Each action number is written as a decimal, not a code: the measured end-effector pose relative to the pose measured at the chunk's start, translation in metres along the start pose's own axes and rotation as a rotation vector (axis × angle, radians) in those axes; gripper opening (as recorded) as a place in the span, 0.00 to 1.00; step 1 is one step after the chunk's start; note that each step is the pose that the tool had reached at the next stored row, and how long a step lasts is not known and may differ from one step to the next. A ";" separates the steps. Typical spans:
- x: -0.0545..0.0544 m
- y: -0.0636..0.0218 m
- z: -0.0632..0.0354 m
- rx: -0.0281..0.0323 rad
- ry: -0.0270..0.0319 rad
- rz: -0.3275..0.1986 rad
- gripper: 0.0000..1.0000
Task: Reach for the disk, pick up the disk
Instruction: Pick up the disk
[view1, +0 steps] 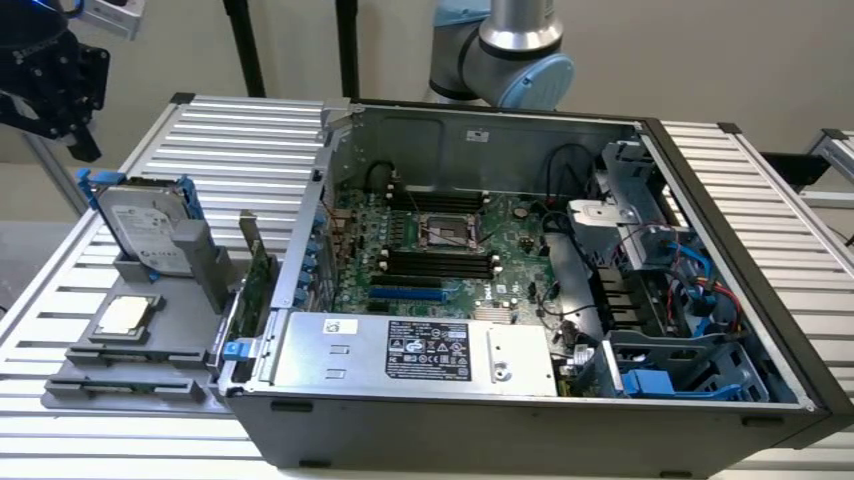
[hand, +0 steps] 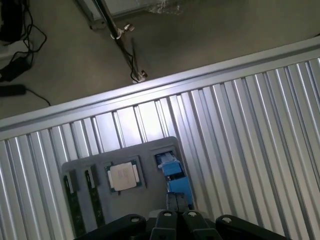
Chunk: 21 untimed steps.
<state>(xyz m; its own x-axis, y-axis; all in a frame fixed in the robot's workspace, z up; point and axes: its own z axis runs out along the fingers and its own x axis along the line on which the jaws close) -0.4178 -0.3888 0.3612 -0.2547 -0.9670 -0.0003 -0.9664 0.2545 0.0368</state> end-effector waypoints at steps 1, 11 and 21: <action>0.000 -0.0003 0.0001 0.0000 0.0004 -0.010 0.11; -0.003 -0.0030 0.0021 0.0022 0.0020 -0.067 0.11; -0.011 0.0000 0.0048 0.0041 0.0044 -0.150 0.11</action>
<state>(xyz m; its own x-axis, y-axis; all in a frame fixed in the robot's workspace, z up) -0.4151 -0.3779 0.3564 -0.1068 -0.9943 -0.0011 -0.9938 0.1067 0.0325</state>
